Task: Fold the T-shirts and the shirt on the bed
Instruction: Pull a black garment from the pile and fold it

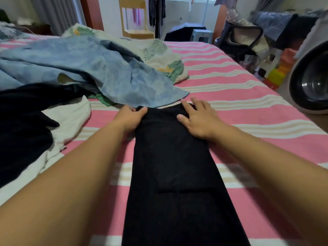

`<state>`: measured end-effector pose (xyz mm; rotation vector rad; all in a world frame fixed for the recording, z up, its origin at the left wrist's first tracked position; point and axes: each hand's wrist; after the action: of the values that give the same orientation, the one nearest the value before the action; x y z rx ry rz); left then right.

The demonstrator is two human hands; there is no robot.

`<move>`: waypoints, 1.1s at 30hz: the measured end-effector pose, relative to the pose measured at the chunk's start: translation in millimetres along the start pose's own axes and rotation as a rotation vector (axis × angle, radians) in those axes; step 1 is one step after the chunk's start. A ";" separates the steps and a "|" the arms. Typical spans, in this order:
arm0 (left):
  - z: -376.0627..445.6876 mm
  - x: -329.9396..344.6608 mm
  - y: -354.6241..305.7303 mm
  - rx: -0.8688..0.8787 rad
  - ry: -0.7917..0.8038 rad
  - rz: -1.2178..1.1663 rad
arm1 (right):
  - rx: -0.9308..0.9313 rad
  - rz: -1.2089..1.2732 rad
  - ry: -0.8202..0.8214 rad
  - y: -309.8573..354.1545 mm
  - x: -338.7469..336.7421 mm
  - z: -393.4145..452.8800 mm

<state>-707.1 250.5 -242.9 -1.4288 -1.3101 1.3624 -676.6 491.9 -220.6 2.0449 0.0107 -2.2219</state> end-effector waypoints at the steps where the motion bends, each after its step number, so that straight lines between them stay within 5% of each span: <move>1: 3.9 0.9 0.5 0.011 -0.023 0.059 | 0.048 -0.025 0.032 -5.8 12.1 0.9; 8: 4.9 -0.2 -27.7 -0.092 -0.019 0.162 | 0.318 0.148 -0.090 -7.7 8.0 4.5; 13: -9.3 -5.4 -26.3 -0.241 0.172 -0.120 | 0.375 0.947 0.213 -22.4 0.9 11.5; 16: -10.3 -11.8 -23.9 -0.214 0.220 -0.091 | 0.330 1.036 0.250 -17.2 -7.0 6.8; 22: -11.8 -0.3 -15.4 -0.043 0.047 -0.359 | 0.359 1.052 0.138 -13.1 -8.5 14.9; 26: 3.4 2.7 -23.9 -0.067 -0.035 -0.218 | 0.458 0.935 0.094 -8.5 1.6 30.1; 28: 3.5 0.3 -21.9 -0.127 0.013 -0.282 | 0.476 0.959 0.106 -17.2 10.8 39.5; 33: 1.0 -2.0 -2.4 0.047 0.107 -0.226 | 0.372 1.058 0.193 -13.8 0.8 16.2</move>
<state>-708.4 248.9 -240.3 -1.2623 -1.3168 1.1454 -694.1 504.1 -221.1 1.7230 -1.2192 -1.3991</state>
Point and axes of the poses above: each hand's wrist, its own z-axis towards the middle knuckle, its own x-axis out of the palm, y = z × x, and after that the axes turned 7 degrees about -z, right-handed
